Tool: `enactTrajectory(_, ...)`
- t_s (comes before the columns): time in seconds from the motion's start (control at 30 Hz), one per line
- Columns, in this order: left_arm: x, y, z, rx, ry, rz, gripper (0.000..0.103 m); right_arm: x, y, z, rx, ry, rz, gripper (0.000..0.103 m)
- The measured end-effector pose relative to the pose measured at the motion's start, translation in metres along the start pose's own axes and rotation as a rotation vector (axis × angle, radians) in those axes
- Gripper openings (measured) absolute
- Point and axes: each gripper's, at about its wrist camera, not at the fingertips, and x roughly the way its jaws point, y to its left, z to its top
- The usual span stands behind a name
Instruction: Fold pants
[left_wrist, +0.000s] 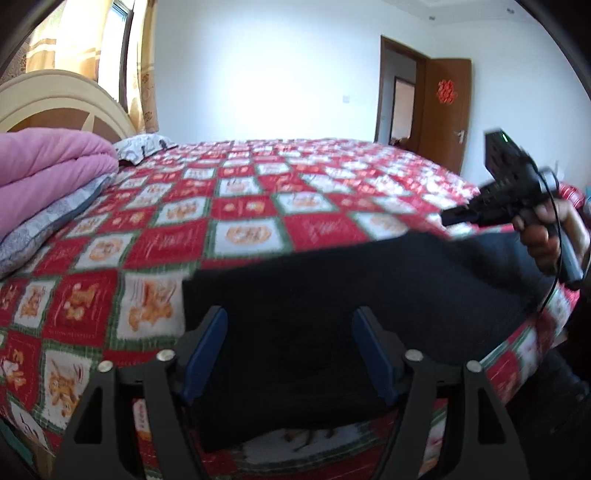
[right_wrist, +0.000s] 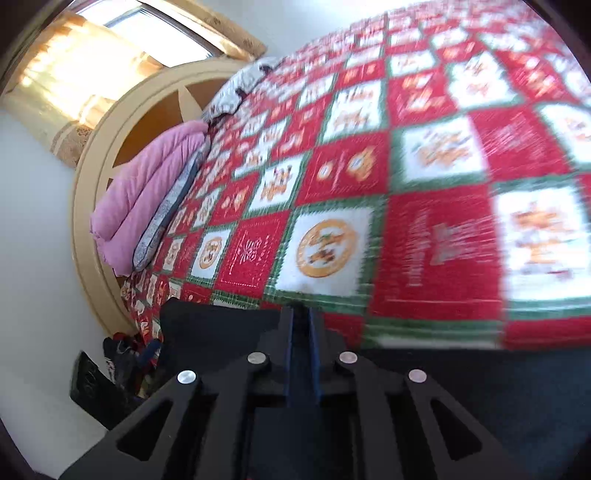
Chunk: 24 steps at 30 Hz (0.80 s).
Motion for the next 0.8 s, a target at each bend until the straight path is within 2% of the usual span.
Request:
enactTrajectory(0.03, -0.002, -0.006, 0.005, 0.003, -0.009, -0.015, 0.085, -0.016, -0.004, -0.004, -0.008, -0.021, -0.019, 0.027)
enactTrajectory(0.07, -0.004, -0.013, 0.010, 0.011, -0.015, -0.033, 0.090, -0.037, -0.013, -0.011, -0.005, -0.044, -0.037, 0.036)
enactTrajectory(0.1, -0.003, -0.023, 0.014, 0.025, -0.015, -0.056, 0.091, -0.054, -0.022, -0.016, 0.009, -0.062, -0.040, 0.048)
enactTrajectory(0.17, 0.000, -0.044, 0.020, 0.063, -0.010, -0.106, 0.091, -0.096, -0.046, -0.031, 0.043, -0.117, -0.076, 0.049)
enactTrajectory(0.27, 0.014, -0.081, 0.027, 0.132, 0.024, -0.162, 0.091, -0.160, -0.081, -0.057, 0.075, -0.209, -0.229, 0.049)
enactTrajectory(0.37, 0.031, -0.119, 0.031, 0.177, 0.057, -0.238, 0.091, -0.228, -0.118, -0.089, 0.167, -0.319, -0.327, 0.049)
enactTrajectory(0.57, 0.052, -0.180, 0.038, 0.171, 0.114, -0.382, 0.091, -0.336, -0.176, -0.146, 0.384, -0.497, -0.475, 0.049)
enactTrajectory(0.67, 0.061, -0.216, 0.041, 0.223, 0.132, -0.417, 0.091, -0.369, -0.191, -0.161, 0.446, -0.565, -0.516, 0.049)
enactTrajectory(0.8, 0.071, -0.255, 0.048, 0.260, 0.165, -0.460, 0.091, -0.388, -0.207, -0.170, 0.525, -0.619, -0.545, 0.049)
